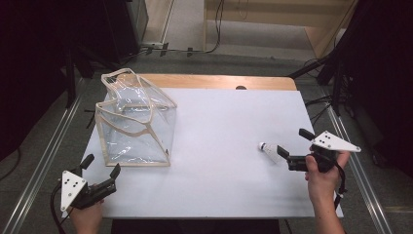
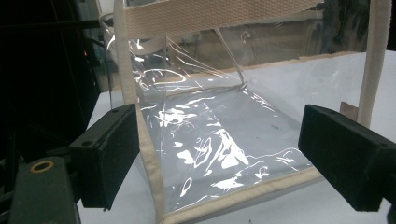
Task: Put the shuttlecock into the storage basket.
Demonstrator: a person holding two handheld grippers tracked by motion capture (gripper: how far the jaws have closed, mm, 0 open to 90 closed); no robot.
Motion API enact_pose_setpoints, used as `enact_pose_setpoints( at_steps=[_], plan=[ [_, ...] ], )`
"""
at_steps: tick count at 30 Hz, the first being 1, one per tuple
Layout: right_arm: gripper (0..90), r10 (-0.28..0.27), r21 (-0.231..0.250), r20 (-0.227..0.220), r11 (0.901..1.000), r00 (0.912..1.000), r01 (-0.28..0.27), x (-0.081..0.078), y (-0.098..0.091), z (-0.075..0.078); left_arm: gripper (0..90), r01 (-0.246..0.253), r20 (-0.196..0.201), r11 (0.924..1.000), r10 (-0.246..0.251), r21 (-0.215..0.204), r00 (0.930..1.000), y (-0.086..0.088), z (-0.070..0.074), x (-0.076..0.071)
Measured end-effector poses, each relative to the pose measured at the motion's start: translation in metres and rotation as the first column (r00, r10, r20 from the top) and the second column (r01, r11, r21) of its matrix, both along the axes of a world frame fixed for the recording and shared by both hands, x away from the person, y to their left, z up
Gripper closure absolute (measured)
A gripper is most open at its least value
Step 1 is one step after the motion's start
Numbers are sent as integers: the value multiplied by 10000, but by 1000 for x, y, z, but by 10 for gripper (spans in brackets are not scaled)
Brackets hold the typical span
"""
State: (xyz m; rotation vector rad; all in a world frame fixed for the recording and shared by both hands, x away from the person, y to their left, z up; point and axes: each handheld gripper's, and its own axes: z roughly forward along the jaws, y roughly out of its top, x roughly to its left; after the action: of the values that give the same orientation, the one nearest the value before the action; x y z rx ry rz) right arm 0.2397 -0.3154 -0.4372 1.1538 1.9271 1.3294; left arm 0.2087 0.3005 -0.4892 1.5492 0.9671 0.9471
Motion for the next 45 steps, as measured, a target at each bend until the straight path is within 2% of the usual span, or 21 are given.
enact_pose_setpoints(
  at_steps=[16,22,32,35,40,45],
  plan=[
    [0,560,-566,-326,9967,9979,-578,27,21,18,133,16,-17,10000,-16,38,10000,0,0,0],
    [0,639,-718,-597,9951,9962,-681,35,25,20,132,1,-25,10000,-1,65,10000,-1,0,0],
    [0,730,-1359,-1211,9867,9900,-893,49,33,21,133,29,-29,9999,-29,108,10000,-1,0,1],
    [0,772,-1590,-1653,9818,9832,-1038,56,37,21,133,37,-28,9999,-37,114,10000,-1,0,0],
    [0,902,-2161,-2084,9669,9739,-1358,65,44,19,133,40,-26,10000,-40,78,10000,-1,0,0],
    [0,713,-2692,-2699,9519,9602,-1463,73,50,16,133,43,-23,10000,-43,66,10000,-1,0,0]
  ],
)
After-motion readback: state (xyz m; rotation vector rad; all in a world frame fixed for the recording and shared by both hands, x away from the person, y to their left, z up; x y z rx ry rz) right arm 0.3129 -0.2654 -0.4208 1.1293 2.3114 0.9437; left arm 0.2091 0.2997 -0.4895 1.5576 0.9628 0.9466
